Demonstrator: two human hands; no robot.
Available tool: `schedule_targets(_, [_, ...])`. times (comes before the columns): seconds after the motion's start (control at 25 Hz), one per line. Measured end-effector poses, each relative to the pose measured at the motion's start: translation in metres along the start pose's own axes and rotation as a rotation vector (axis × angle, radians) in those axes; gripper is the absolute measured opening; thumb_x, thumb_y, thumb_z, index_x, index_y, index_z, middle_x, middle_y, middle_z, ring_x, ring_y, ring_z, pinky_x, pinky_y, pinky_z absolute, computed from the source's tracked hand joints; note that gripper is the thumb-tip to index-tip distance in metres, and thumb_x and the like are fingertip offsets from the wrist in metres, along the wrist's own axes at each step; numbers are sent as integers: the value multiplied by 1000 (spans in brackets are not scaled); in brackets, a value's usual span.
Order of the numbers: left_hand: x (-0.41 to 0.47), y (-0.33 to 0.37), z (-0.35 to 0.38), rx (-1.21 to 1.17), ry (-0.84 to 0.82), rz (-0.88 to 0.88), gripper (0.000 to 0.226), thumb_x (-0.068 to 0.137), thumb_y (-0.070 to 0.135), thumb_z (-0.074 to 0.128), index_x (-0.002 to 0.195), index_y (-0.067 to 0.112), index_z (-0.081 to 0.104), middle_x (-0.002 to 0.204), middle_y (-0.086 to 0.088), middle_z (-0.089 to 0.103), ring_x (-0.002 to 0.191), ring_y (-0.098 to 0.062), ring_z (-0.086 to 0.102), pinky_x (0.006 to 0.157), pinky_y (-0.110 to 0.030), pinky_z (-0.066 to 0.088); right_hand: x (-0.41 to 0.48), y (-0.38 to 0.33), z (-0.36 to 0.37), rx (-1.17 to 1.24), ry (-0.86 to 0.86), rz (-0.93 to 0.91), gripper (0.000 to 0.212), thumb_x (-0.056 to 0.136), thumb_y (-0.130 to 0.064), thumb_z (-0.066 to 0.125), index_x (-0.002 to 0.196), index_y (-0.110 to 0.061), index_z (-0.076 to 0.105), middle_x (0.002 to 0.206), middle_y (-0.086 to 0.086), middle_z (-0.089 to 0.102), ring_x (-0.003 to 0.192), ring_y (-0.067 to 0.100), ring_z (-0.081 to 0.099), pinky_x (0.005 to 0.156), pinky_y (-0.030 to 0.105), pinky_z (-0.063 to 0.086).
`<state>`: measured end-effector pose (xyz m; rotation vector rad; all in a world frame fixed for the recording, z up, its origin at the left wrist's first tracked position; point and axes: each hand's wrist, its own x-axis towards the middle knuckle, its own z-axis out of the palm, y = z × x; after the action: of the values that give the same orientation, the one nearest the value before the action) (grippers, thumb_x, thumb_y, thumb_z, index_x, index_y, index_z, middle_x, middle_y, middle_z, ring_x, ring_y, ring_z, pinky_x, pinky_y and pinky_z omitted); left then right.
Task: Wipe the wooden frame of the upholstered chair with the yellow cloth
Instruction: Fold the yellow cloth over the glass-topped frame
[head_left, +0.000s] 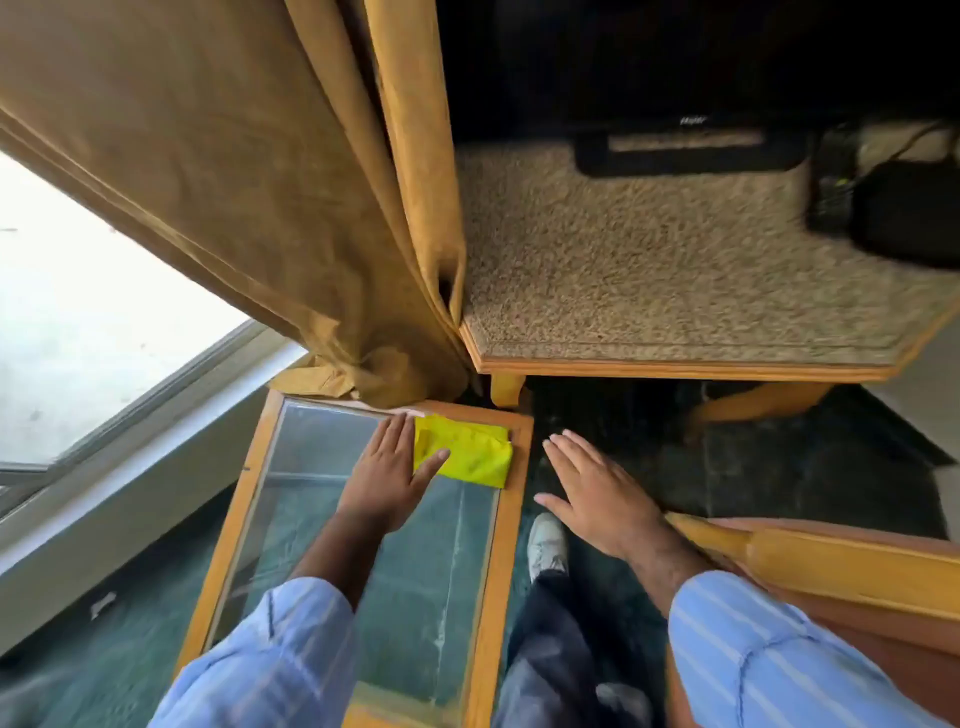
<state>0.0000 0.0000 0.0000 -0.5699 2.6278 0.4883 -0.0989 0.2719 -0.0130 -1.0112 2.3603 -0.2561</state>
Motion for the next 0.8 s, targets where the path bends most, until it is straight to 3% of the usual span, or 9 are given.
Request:
schedule_targets(0.12, [38,-51,55,-33,-131,-199,79,101,57,43,156,1,32,167,-18,29,157,-30,20,130,-40,7,50,12,58,246,-120,176,69,106,-46,50,160,-9,32,167,11,36,155,25,32,125,36,28])
schedule_targets(0.24, [73,-87,96,65,-244,-239,62,101,53,50,143,8,54,162,-15,41,153,-30,32,127,-43,18,101,6,100,484,-146,305,61,104,-45,55,150,-6,48,160,17,46,145,31,47,116,38,40])
schedule_targets(0.4, [115,-108,136,-142,-183,-357,54,96,46,63,130,4,61,136,-23,63,126,-38,57,104,-42,44,147,-6,155,648,-127,421,56,101,-50,58,138,-8,57,136,19,63,124,35,60,97,39,51])
schedule_targets(0.56, [132,-101,161,-263,-76,-463,57,93,48,66,125,2,57,125,-26,63,116,-42,60,96,-46,49,177,-19,186,938,32,704,52,94,-40,72,131,-8,54,126,15,66,114,35,65,89,40,53])
schedule_targets(0.68, [141,-96,168,-637,2,-607,32,97,34,65,114,7,60,116,-23,68,103,-39,65,86,-47,58,196,-13,198,1280,62,904,42,86,-25,82,119,-5,64,121,10,68,111,32,68,90,39,56])
schedule_targets(0.8, [125,-76,163,-1073,31,-671,5,99,20,63,103,21,65,105,-7,70,93,-22,66,66,-36,61,190,-16,185,1406,11,888,18,72,-28,80,82,-17,70,104,13,77,96,32,72,84,44,59])
